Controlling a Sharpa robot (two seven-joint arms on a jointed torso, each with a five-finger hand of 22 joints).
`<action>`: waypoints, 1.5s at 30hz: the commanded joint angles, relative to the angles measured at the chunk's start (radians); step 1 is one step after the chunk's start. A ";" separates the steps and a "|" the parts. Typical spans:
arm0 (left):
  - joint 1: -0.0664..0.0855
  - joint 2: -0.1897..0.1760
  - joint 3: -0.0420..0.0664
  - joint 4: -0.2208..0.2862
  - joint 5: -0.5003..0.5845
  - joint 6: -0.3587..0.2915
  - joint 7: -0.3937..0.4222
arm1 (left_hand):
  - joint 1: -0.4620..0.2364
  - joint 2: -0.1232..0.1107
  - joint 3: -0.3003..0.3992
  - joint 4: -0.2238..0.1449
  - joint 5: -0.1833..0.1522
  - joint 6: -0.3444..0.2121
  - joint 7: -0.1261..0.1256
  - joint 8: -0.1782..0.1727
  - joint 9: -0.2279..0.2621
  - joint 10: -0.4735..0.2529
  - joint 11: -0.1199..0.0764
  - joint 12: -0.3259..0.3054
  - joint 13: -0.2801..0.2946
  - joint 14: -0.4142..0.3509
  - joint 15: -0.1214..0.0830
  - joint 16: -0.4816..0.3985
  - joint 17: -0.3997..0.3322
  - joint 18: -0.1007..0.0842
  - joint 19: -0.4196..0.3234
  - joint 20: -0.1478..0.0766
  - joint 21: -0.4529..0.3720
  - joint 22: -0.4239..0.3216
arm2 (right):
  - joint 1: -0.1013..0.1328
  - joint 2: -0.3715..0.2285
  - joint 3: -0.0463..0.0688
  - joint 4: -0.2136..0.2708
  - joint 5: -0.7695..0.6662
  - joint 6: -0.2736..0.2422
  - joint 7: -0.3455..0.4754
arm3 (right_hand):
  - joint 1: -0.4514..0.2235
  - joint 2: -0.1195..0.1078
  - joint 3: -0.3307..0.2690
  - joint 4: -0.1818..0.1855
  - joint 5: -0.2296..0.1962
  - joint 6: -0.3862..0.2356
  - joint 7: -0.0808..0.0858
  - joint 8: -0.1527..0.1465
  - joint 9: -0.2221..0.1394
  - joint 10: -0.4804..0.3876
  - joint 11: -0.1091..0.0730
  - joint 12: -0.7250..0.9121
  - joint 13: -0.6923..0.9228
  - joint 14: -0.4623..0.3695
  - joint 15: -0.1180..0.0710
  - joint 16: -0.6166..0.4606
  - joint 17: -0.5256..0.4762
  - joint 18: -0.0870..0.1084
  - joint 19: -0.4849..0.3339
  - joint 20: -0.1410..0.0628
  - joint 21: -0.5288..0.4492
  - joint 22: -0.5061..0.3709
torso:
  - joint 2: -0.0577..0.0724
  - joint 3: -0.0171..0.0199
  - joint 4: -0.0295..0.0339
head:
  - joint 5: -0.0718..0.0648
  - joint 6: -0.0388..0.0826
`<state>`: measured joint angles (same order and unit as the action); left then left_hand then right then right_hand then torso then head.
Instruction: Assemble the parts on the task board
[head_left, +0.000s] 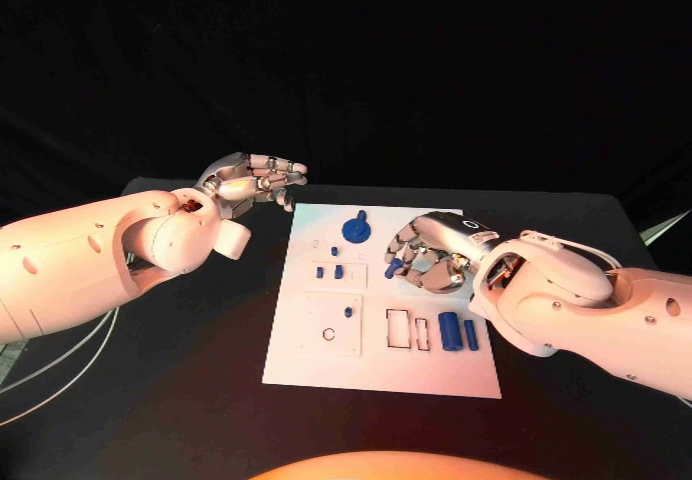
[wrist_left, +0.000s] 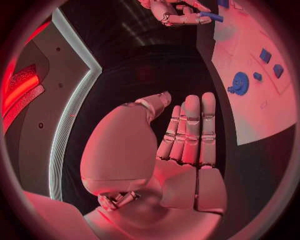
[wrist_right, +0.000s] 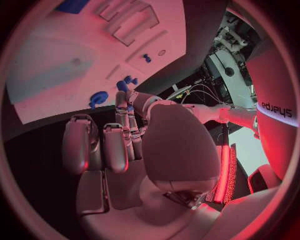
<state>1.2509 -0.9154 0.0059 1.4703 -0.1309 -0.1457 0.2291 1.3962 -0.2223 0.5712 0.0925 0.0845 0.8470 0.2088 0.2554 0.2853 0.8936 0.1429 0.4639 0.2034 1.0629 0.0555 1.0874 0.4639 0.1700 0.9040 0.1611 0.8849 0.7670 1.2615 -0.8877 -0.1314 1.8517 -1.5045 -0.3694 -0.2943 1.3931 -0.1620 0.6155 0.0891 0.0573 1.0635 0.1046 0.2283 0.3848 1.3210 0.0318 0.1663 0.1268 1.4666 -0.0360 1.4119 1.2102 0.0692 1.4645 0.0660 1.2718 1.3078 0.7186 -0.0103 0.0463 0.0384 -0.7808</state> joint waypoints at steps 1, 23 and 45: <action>0.001 0.005 0.001 0.000 0.005 0.017 0.006 | -0.003 0.009 -0.005 0.001 -0.004 -0.007 -0.002 -0.004 -0.001 -0.005 -0.002 0.003 -0.001 0.002 0.008 -0.006 -0.001 0.015 0.006 -0.001 -0.006 -0.001 | -0.018 0.032 -0.001 0.009 0.025 -0.013 0.037 | -0.004 0.007 0.004 -0.005 -0.005 0.004 -0.003 0.060 0.107 0.006 -0.001 -0.004 0.001 0.039 -0.007 0.005 0.000 -0.009 0.019 -0.007 -0.002 0.107 | -0.001 0.0003 -0.0002 | 0.008 -0.003; 0.001 0.027 -0.001 -0.006 0.006 0.014 0.007 | -0.002 0.009 -0.005 0.001 -0.004 -0.007 -0.002 -0.004 -0.001 -0.006 -0.002 0.004 -0.002 0.002 0.008 -0.006 -0.001 0.015 0.007 -0.001 -0.008 -0.002 | -0.135 0.213 -0.015 -0.081 -0.011 -0.010 0.090 | -0.006 0.010 0.010 -0.012 -0.004 0.000 -0.001 0.062 0.111 0.006 0.000 -0.007 0.002 0.038 -0.007 0.004 -0.004 -0.009 0.019 -0.007 -0.002 0.108 | 0.001 0.0000 0.0017 | 0.042 -0.015; 0.001 0.026 -0.001 -0.006 0.006 0.014 0.005 | -0.002 0.009 -0.005 0.001 -0.004 -0.007 -0.002 -0.004 -0.001 -0.006 -0.002 0.004 -0.002 0.002 0.008 -0.006 -0.001 0.015 0.007 -0.001 -0.008 -0.002 | -0.154 0.243 -0.024 -0.124 -0.029 0.036 0.082 | -0.008 0.010 0.011 -0.015 -0.004 -0.001 -0.001 0.063 0.113 0.006 0.001 -0.008 0.002 0.038 -0.007 0.004 -0.003 -0.010 0.020 -0.007 0.001 0.109 | 0.001 -0.0004 0.0016 | 0.048 -0.024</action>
<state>1.2510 -0.8903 0.0039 1.4624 -0.1304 -0.1451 0.2292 1.3962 -0.2223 0.5712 0.0925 0.0845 0.8470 0.2089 0.2554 0.2853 0.8936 0.1429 0.4639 0.2027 1.0629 0.0555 1.0874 0.4641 0.1700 0.9039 0.1611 0.8810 0.7663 1.1100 -0.6449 -0.1540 1.7289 -1.5176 -0.3658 -0.2185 1.3845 -0.1603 0.6237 0.0755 0.0504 1.0577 0.1029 0.2483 0.3851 1.3243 0.0331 0.1622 0.1284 1.4665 -0.0360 1.4118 1.2062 0.0692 1.4645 0.0661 1.2717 1.3076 0.7197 -0.0104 0.0477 0.0863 -0.8041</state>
